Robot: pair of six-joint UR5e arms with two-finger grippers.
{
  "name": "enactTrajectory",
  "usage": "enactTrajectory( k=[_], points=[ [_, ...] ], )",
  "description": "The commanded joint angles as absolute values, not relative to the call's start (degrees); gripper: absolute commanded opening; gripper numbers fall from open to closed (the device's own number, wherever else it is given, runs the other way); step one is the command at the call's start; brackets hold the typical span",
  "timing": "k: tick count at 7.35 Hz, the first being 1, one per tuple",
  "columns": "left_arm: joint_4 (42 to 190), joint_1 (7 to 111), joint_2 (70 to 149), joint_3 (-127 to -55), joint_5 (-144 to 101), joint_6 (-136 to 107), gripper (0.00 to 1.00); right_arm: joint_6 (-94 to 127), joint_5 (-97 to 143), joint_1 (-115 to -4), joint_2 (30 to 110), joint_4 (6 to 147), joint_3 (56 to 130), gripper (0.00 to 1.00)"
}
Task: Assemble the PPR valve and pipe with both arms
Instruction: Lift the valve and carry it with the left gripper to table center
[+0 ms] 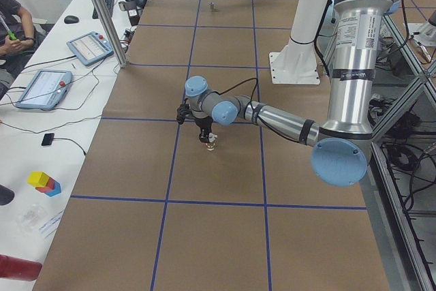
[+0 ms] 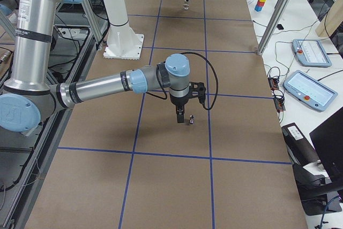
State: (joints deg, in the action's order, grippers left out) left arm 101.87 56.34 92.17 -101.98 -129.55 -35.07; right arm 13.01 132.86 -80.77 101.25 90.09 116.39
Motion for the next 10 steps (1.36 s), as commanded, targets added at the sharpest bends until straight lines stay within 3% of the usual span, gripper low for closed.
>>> enactTrajectory(
  k=[1,2,3,4,7,10],
  points=[
    [101.9,56.3,92.1,-102.0,-129.6,-35.1,0.53,13.0,132.9,-80.8,101.2,90.2,116.6,1.00],
    [101.8,56.3,92.1,-102.0,-129.6,-35.1,0.35,13.0,132.9,-80.8,101.2,90.2,116.6,1.00],
    [101.8,56.2,92.1,-102.0,-129.6,-35.1,0.10,13.0,132.9,-80.8,101.2,90.2,116.6,1.00],
    [100.4,56.2,92.2,-102.2,-129.6,-35.1,0.00,13.0,132.9,-80.8,101.2,90.2,116.6,1.00],
    [96.3,56.2,94.0,-104.8,-132.2,-35.2,0.00,13.0,132.9,-80.8,101.2,90.2,116.6,1.00],
    [78.6,55.8,109.9,-108.9,-132.5,-40.2,0.00,13.0,132.9,-80.8,101.2,90.1,116.6,1.00]
  ],
)
